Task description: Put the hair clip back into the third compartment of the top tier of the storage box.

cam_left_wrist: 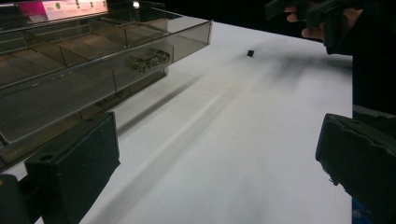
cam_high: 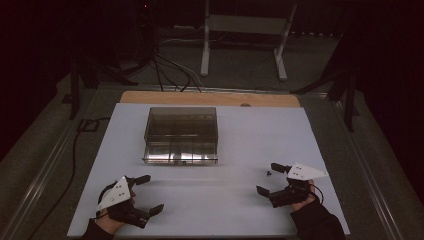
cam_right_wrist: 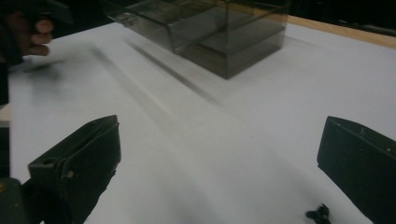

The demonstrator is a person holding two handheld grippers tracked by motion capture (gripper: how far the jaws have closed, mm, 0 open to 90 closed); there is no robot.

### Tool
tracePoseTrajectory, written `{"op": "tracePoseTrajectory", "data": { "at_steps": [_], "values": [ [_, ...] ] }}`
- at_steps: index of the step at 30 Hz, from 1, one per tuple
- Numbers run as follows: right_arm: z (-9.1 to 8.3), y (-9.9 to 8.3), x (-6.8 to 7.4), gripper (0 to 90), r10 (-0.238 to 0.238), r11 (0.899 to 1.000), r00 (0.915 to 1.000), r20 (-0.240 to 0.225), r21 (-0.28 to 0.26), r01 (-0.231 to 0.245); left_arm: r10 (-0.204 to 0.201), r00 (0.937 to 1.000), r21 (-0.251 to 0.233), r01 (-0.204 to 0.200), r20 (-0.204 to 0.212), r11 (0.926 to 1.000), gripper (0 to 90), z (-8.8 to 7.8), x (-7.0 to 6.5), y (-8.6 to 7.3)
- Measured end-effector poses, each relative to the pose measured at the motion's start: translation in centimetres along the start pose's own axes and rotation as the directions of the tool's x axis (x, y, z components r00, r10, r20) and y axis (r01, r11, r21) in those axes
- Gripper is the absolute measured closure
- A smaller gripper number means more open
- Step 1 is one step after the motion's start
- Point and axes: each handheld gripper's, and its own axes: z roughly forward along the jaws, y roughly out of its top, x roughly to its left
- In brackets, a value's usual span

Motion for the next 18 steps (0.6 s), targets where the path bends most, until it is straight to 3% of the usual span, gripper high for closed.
{"op": "tracePoseTrajectory", "data": {
  "at_steps": [10, 18],
  "values": [
    [0.2, -0.1, -1.1, 0.0, 0.017, 1.0, 0.9994, 0.03, 0.018, -0.018, -0.007, 1.0, -0.005, 0.007, -0.002, 1.0, 0.6, 0.0, 0.1, -0.1],
    [0.5, -0.3, -2.3, 0.0, 0.06, 0.997, 0.9968, 0.052, 0.053, -0.063, -0.006, 1.0, 0.005, 0.006, 0.002, 1.0, 0.6, 0.0, 0.1, -0.2]
  ]
}}
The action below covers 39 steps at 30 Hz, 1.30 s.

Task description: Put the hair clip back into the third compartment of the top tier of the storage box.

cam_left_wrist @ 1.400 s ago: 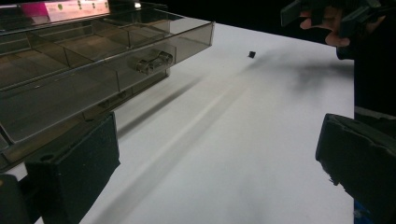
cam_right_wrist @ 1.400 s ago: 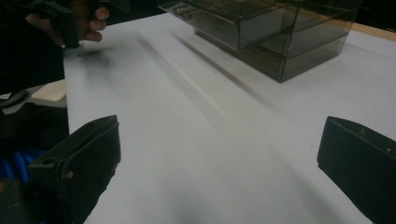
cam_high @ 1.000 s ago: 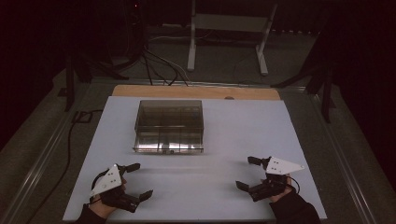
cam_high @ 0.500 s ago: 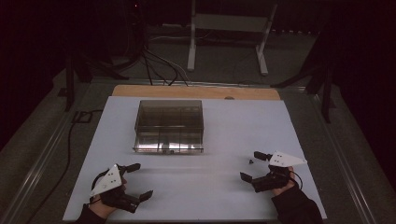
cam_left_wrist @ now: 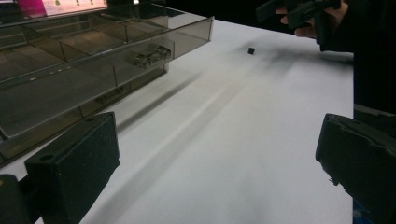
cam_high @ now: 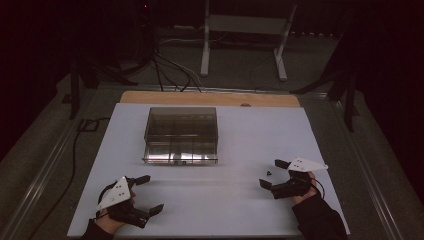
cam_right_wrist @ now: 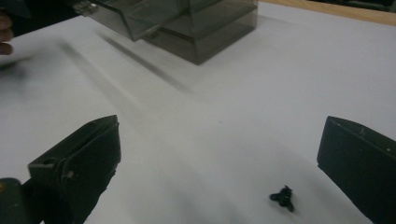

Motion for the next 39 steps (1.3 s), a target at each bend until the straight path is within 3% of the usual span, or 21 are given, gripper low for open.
{"op": "tracePoseTrajectory", "data": {
  "at_steps": [12, 17, 21, 24, 26, 29, 35, 38, 39],
  "values": [
    [0.4, 0.1, -1.4, 0.0, 0.049, 0.999, 0.9988, 0.005, 0.016, -0.049, -0.001, 1.0, -0.002, 0.001, 0.0, 1.0, 0.6, -0.1, 0.0, 0.0],
    [0.6, 0.0, -2.3, 0.0, 0.039, 0.999, 0.9978, 0.053, 0.012, -0.039, -0.001, 1.0, -0.004, 0.001, 0.001, 1.0, 0.6, -0.1, 0.0, 0.0],
    [0.6, 0.0, -2.9, 0.0, 0.061, 0.998, 0.9957, 0.069, 0.009, -0.062, -0.004, 1.0, -0.007, 0.004, 0.0, 1.0, 0.6, -0.1, 0.0, 0.0],
    [0.6, 0.1, -3.1, 0.0, 0.08, 0.996, 0.9936, 0.08, 0.033, -0.083, -0.005, 1.0, -0.007, 0.005, 0.0, 1.0, 0.6, -0.1, 0.0, 0.0],
    [0.9, -0.1, -3.2, 0.0, 0.082, 0.992, 0.9932, 0.084, 0.089, -0.089, -0.002, 1.0, -0.007, 0.002, 0.001, 1.0, 0.6, -0.1, 0.0, 0.1],
    [1.4, -0.4, -3.3, 7.1, 0.093, 0.988, 0.9882, 0.122, 0.112, -0.106, -0.003, 1.0, -0.007, 0.003, -0.001, 1.0, 0.6, -0.2, 0.0, 0.1],
    [1.5, -0.5, -3.1, 24.4, 0.088, 0.986, 0.9877, 0.129, 0.132, -0.105, -0.004, 1.0, -0.009, 0.004, -0.002, 0.9999, 0.6, -0.2, 0.0, 0.1],
    [1.5, -0.5, -3.0, 30.9, 0.07, 0.985, 0.9899, 0.123, 0.149, -0.088, -0.005, 1.0, -0.01, 0.005, -0.001, 0.9999, 0.6, -0.2, 0.0, 0.1],
    [1.5, -0.5, -3.0, 37.4, 0.051, 0.983, 0.9898, 0.133, 0.171, -0.074, -0.001, 1.0, -0.006, 0.001, -0.001, 1.0, 0.6, -0.2, -0.1, 0.1]
  ]
}}
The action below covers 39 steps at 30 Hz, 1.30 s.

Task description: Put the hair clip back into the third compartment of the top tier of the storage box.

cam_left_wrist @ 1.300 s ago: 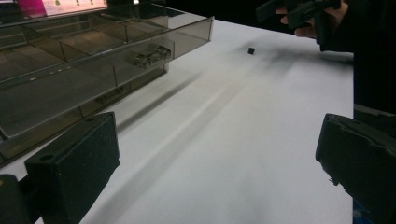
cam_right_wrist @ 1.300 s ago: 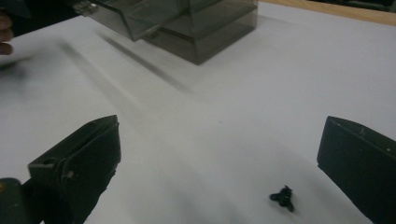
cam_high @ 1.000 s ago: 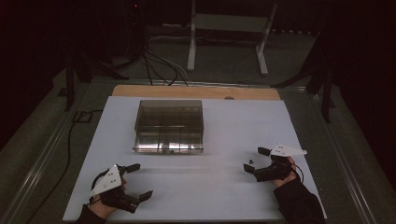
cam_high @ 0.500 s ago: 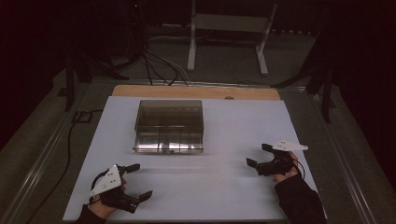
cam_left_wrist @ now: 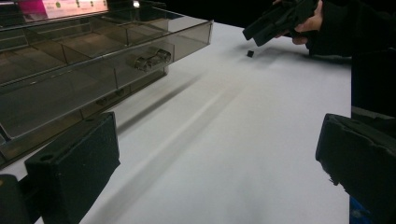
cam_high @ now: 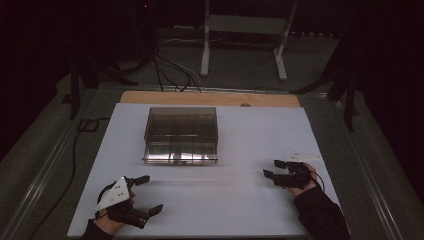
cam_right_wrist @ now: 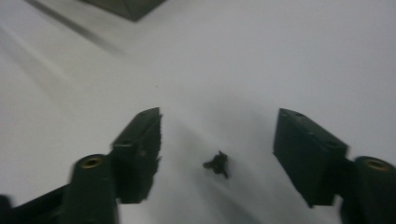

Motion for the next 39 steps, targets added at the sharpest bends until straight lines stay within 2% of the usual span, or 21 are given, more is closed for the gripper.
{"op": "tracePoseTrajectory", "data": {
  "at_steps": [6, 22, 29, 33, 39],
  "values": [
    [0.1, -0.1, 0.0, 47.7, -0.019, 1.0, 0.9998, -0.007, 0.019, 0.019, -0.003, 1.0, -0.003, 0.003, 0.0, 1.0, 0.6, 0.0, 0.0, 0.0],
    [1.3, -0.6, 0.2, 62.6, -0.065, 0.994, 0.9978, -0.011, 0.092, 0.066, -0.003, 1.0, -0.003, 0.003, -0.002, 1.0, 0.6, 0.0, 0.0, 0.0],
    [1.4, -0.5, 0.1, 70.8, -0.083, 0.991, 0.9965, 0.012, 0.102, 0.081, -0.003, 1.0, -0.002, 0.003, -0.004, 1.0, 0.6, 0.0, 0.0, 0.0],
    [1.5, -0.4, 0.5, 74.6, -0.114, 0.987, 0.9926, 0.043, 0.116, 0.108, -0.005, 1.0, -0.005, 0.005, -0.001, 1.0, 0.6, 0.0, 0.0, 0.0],
    [1.5, -0.4, 0.6, 76.1, -0.107, 0.988, 0.9928, 0.053, 0.113, 0.101, -0.004, 1.0, -0.004, 0.004, -0.004, 1.0, 0.6, 0.0, 0.0, 0.0]
  ]
}}
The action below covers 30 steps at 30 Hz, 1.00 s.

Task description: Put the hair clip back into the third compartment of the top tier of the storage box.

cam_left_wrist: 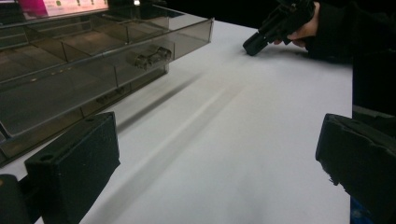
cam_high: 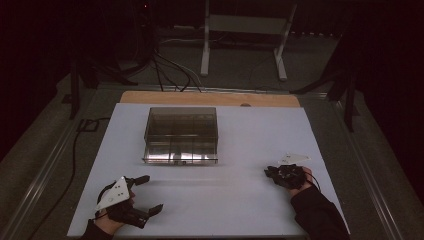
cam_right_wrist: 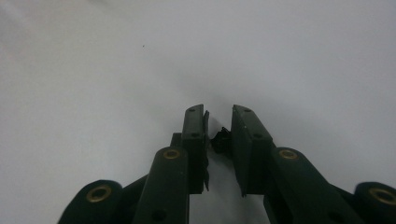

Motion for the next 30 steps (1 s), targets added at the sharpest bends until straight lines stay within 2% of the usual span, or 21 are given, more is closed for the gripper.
{"op": "tracePoseTrajectory", "data": {
  "at_steps": [7, 30],
  "values": [
    [-0.3, 0.2, -0.1, 76.3, 0.026, 0.999, 0.9995, -0.016, -0.021, -0.026, 0.001, 1.0, 0.005, -0.001, 0.0, 1.0, 0.6, 0.0, 0.0, -0.1],
    [-1.3, 1.4, 1.1, 76.4, 0.003, 1.0, 0.9974, -0.072, -0.022, -0.005, 0.002, 1.0, 0.004, -0.002, -0.006, 1.0, 0.6, 0.1, -0.1, -0.1]
  ]
}}
